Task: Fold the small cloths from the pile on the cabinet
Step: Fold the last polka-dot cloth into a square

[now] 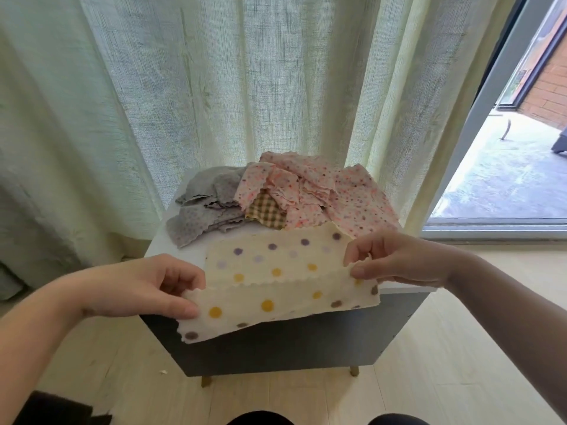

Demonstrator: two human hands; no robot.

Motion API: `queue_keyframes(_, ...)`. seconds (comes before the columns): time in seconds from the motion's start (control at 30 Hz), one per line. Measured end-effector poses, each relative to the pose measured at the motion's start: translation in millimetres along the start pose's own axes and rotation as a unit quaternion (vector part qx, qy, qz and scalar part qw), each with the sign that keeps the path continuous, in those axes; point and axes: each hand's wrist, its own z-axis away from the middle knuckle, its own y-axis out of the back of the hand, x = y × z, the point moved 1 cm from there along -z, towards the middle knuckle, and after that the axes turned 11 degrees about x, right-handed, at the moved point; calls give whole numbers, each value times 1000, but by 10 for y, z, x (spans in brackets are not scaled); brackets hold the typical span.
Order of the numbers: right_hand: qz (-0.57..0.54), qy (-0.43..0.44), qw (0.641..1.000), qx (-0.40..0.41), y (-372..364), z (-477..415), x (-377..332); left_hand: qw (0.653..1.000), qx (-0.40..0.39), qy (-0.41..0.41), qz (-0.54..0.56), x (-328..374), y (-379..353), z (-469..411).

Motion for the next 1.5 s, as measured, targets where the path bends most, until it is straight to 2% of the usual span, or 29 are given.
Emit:
queue_keyframes(0.13,59,-16,998,-5,-26,27,-10,1000,14,21,-9,51,-39,32)
queue_keyframes(0.2,78,-16,996,31,-41,-5,-29,994,107,13,-10,95,-59,-17)
queue_keyframes(0.3,153,39,977,142,-67,-137,-86,959,277,8,-58,129,-90,-175)
queue_keyframes(0.37,262,66,937,220,-87,-267,-115,925,355,35,-128,111,-130,-318)
queue_keyframes(0.47,408,49,865,286,-124,-462,-81,882,422,60,-201,113,-242,-506)
queue_keyframes(0.6,501,62,796,333,-126,-632,-9,830,467,78,-295,101,-350,-679)
queue_keyframes(0.73,539,82,759,356,-122,-708,71,792,463,114,-381,93,-423,-791)
queue_keyframes(0.93,504,86,776,368,-123,-714,168,798,474,126,-351,70,-347,-740)
queue_keyframes(1.0,527,96,744,399,-171,-666,183,760,480,95,-427,99,-391,-708)
queue_keyframes(1.07,542,152,707,427,-333,-627,171,735,502,-8,-456,197,-556,-698)
queue_keyframes(1.1,540,175,715,408,-444,-621,172,756,482,-44,-441,244,-658,-702)
queue_keyframes(1.13,537,168,744,360,-561,-613,176,791,441,-55,-421,260,-758,-715)
queue_keyframes(1.17,533,133,781,297,-670,-601,204,828,385,-35,-406,257,-844,-727)
queue_keyframes(1.2,537,80,806,235,-742,-585,254,850,330,-1,-409,215,-897,-740)
queue_keyframes(1.23,558,40,806,193,-768,-562,307,858,290,35,-423,173,-906,-728)
queue_keyframes(1.3,589,18,790,171,-739,-502,354,853,261,87,-444,57,-838,-670)
queue_keyframes(1.4,590,14,787,181,-712,-444,355,817,296,143,-474,-15,-714,-487)
queue_keyframes(1.47,603,42,775,184,-790,-436,339,810,331,77,-478,15,-706,-433)
queue_keyframes(1.5,609,64,771,176,-849,-442,335,819,313,33,-479,54,-733,-423)
